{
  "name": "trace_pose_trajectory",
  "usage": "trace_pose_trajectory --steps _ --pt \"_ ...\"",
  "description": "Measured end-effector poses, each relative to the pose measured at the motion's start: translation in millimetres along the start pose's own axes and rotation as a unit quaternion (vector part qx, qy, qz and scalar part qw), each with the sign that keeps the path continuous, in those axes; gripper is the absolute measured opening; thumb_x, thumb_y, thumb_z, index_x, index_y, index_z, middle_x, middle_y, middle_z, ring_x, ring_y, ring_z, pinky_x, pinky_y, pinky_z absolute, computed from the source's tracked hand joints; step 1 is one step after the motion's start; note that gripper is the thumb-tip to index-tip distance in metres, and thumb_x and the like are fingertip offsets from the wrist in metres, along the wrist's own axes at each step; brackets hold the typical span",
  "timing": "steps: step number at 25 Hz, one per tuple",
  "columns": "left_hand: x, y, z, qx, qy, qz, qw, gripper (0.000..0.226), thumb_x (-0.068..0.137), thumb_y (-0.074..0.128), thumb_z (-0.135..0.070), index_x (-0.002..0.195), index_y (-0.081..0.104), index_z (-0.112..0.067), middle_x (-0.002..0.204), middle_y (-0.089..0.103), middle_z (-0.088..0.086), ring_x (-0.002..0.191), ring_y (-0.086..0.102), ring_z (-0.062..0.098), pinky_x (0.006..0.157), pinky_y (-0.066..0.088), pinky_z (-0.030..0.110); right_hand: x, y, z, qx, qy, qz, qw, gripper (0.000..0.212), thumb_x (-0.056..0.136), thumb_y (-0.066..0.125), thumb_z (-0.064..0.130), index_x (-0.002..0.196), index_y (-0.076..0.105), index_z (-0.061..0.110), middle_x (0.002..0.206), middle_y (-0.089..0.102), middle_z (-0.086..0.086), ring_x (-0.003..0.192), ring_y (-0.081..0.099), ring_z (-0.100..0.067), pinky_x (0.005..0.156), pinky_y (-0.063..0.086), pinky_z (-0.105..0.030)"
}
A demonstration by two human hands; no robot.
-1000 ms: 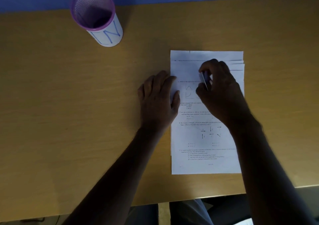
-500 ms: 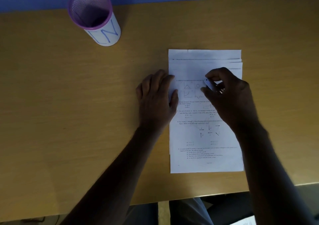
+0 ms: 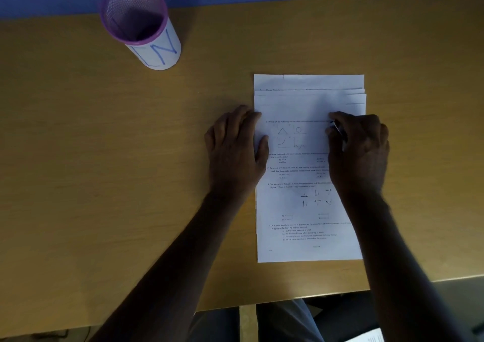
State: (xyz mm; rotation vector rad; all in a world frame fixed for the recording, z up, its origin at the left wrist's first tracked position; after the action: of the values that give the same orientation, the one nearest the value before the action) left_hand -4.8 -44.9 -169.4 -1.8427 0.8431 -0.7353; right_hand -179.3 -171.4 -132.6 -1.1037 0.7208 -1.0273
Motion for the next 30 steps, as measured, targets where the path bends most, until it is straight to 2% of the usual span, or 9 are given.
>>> trace_pose_trajectory --steps 5,8,10,14,21,23,26,28,30 --pt "0.3 -0.2 0.1 0.002 0.001 -0.006 1.0 0.043 0.096 0.056 -0.042 0.133 0.061 -0.019 0.146 0.055 0.001 0.133 0.043 0.024 0.108 0.033 0.04 -7.2 6.4 5.3 -0.037 0.011 -0.024 0.999 0.037 0.102 0.055 0.027 0.138 0.062 0.023 0.133 0.06 -0.008 0.124 0.052 -0.034 0.102 0.04 -0.047" --pt "0.3 0.7 0.8 0.006 0.004 -0.006 1.0 0.045 0.097 0.056 -0.044 0.134 0.061 -0.019 0.146 0.055 0.003 0.134 0.04 0.023 0.108 0.033 0.04 -19.6 14.0 24.8 -0.04 -0.055 -0.026 0.997 0.045 0.104 0.052 0.029 0.147 0.055 0.016 0.153 0.053 -0.007 0.146 0.043 -0.03 0.123 0.025 -0.049" --pt "-0.1 1.3 0.8 0.005 0.004 -0.004 1.0 0.045 0.097 0.056 -0.044 0.135 0.06 -0.019 0.146 0.055 0.003 0.134 0.039 0.023 0.108 0.033 0.04 -32.3 25.4 42.5 -0.014 -0.124 0.006 0.992 0.047 0.108 0.047 0.029 0.151 0.05 0.011 0.161 0.045 -0.011 0.155 0.033 -0.031 0.129 0.017 -0.05" --pt "-1.0 1.3 1.2 0.01 0.004 -0.005 1.0 0.044 0.1 0.052 -0.044 0.136 0.06 -0.02 0.147 0.055 0.002 0.135 0.042 0.024 0.109 0.032 0.039 -49.2 45.0 60.3 0.057 -0.186 0.066 0.979 0.049 0.109 0.05 0.017 0.155 0.043 0.003 0.166 0.033 -0.018 0.158 0.024 -0.036 0.127 0.026 -0.056" --pt "-1.0 0.9 0.1 0.011 0.001 -0.003 1.0 0.043 0.1 0.054 -0.044 0.135 0.061 -0.02 0.147 0.055 0.002 0.135 0.044 0.025 0.108 0.034 0.041 -41.8 40.2 40.1 0.034 -0.192 0.049 0.98 0.05 0.109 0.049 0.024 0.156 0.044 0.008 0.168 0.03 -0.014 0.159 0.021 -0.036 0.127 0.022 -0.058" --pt "-0.7 1.2 -0.4 0.008 0.002 -0.002 1.0 0.044 0.099 0.054 -0.044 0.135 0.061 -0.02 0.147 0.055 0.002 0.135 0.045 0.025 0.108 0.034 0.042 -36.7 31.7 30.5 0.011 -0.167 0.01 0.986 0.045 0.108 0.05 0.03 0.15 0.054 0.012 0.166 0.036 -0.011 0.158 0.025 -0.036 0.127 0.023 -0.058" --pt "-0.9 1.9 -0.4 0.006 0.003 -0.003 1.0 0.043 0.098 0.055 -0.043 0.134 0.06 -0.02 0.146 0.055 0.001 0.134 0.045 0.026 0.108 0.034 0.043 -23.0 14.6 7.9 -0.036 -0.043 -0.052 0.997 0.046 0.104 0.054 0.037 0.146 0.054 0.019 0.162 0.043 -0.005 0.152 0.032 -0.031 0.123 0.027 -0.053" --pt "-0.8 2.5 -0.7 0.005 0.002 -0.004 1.0 0.043 0.097 0.056 -0.042 0.133 0.061 -0.02 0.146 0.056 0.001 0.133 0.044 0.025 0.108 0.034 0.042 -16.2 7.9 -8.2 -0.024 0.019 -0.045 0.999 0.048 0.102 0.055 0.037 0.147 0.053 0.021 0.155 0.049 -0.003 0.144 0.04 -0.031 0.119 0.031 -0.05" --pt "-0.8 2.8 -0.5 0.004 0.001 -0.007 1.0 0.043 0.096 0.056 -0.041 0.133 0.061 -0.02 0.146 0.056 0.0 0.132 0.044 0.025 0.108 0.033 0.042 -12.8 2.6 -16.0 -0.024 0.026 -0.038 0.999 0.04 0.103 0.056 0.034 0.142 0.059 0.023 0.144 0.059 -0.004 0.131 0.05 -0.034 0.111 0.037 -0.048"
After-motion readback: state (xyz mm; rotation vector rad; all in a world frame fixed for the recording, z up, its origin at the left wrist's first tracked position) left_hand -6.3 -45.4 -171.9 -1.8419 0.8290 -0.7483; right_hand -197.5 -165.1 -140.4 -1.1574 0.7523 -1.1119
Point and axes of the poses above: each hand's wrist, its own x-axis towards the middle knuckle, its own y-axis out of the palm, z = x × y, the point moved 3 cm from there along x, towards the middle knuckle
